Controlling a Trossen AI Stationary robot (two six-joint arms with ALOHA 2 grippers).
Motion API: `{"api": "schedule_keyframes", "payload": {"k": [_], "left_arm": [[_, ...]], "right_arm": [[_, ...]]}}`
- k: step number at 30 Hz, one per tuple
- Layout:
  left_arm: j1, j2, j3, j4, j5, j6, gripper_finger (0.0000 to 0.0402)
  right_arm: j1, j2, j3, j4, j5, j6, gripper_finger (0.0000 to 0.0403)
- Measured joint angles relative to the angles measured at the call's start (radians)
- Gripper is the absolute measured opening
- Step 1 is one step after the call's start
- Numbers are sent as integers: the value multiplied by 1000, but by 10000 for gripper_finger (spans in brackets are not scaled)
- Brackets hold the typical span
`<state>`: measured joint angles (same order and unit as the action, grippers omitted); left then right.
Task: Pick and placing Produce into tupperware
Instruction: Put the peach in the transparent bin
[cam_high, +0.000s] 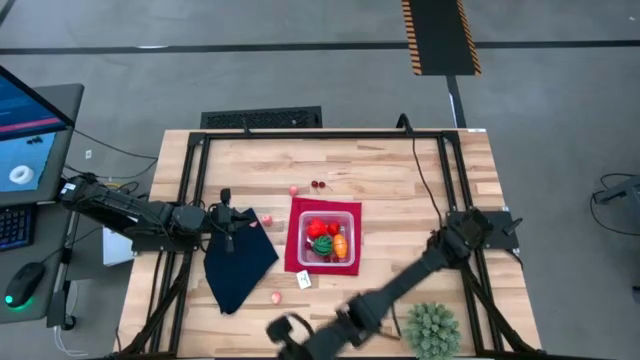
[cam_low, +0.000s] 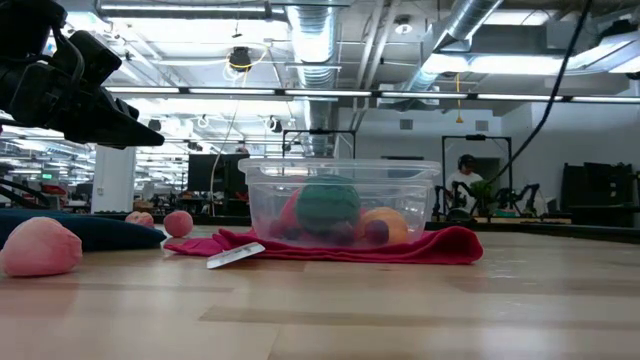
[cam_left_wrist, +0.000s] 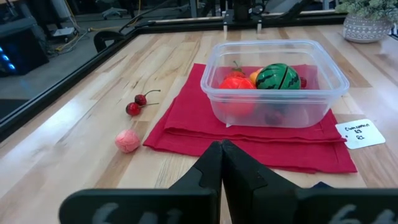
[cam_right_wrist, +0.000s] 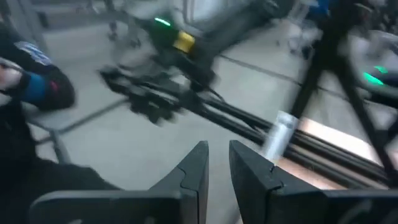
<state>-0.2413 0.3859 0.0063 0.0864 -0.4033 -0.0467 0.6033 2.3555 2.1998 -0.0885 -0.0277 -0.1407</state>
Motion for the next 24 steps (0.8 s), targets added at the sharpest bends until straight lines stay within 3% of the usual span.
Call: {"api": "schedule_keyframes", "payload": {"k": [2,5,8,13,19,21,24], "left_arm": [[0,0,0,0,0,0,0],[0,0,0,0,0,0,0],[0,0,0,0,0,0,0],[0,0,0,0,0,0,0],[0,0,0,0,0,0,0],[0,0,0,0,0,0,0],[0,0,0,0,0,0,0]], "right_arm": [[-57,-18,-1,-54,-46,3,87],[-137,-48,-1,-136,-19,-18,88],[-202,-65,-1,-130,-55,-41,88],[-313,-73,-6,185,-490,-14,88],[-424,-73,-101,257,-607,52,88],[-444,-90,-178,424,-621,114,88],[-459,-111,-344,865,-627,254,88]]}}
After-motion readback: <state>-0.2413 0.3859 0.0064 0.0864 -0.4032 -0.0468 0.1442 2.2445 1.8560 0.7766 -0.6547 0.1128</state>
